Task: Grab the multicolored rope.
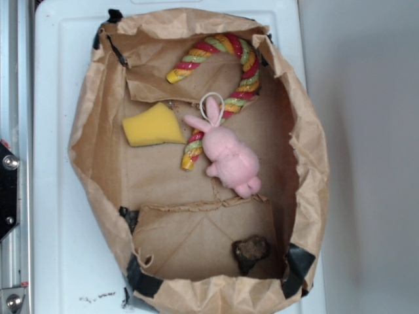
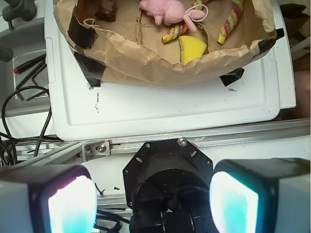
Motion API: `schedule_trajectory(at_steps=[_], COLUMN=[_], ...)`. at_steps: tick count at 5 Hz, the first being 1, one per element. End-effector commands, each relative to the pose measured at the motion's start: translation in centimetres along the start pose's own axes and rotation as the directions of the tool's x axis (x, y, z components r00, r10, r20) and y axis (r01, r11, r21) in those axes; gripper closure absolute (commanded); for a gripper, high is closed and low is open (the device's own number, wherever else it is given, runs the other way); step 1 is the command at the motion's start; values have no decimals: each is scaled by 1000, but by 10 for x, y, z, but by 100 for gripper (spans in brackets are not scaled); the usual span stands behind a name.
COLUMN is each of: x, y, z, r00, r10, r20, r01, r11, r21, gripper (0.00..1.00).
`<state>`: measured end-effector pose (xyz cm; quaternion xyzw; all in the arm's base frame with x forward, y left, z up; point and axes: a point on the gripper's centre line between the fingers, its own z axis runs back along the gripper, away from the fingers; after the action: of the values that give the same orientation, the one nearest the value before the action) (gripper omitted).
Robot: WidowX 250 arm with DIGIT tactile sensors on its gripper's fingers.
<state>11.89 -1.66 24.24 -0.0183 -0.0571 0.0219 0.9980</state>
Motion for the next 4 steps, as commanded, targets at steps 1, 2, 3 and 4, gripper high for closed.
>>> schedule_trajectory(at_steps=[1, 2, 3, 4], x=[0, 43, 75, 103], y=[0, 9, 19, 33], z=[0, -19, -39, -58], r00=[1000, 998, 997, 996], r10=[0, -23, -22, 23], r20=[0, 54, 73, 87], r01=[0, 26, 25, -22], r11=[1000, 999, 999, 1000], r21=[0, -47, -28, -20], gripper=[0, 0, 0, 0])
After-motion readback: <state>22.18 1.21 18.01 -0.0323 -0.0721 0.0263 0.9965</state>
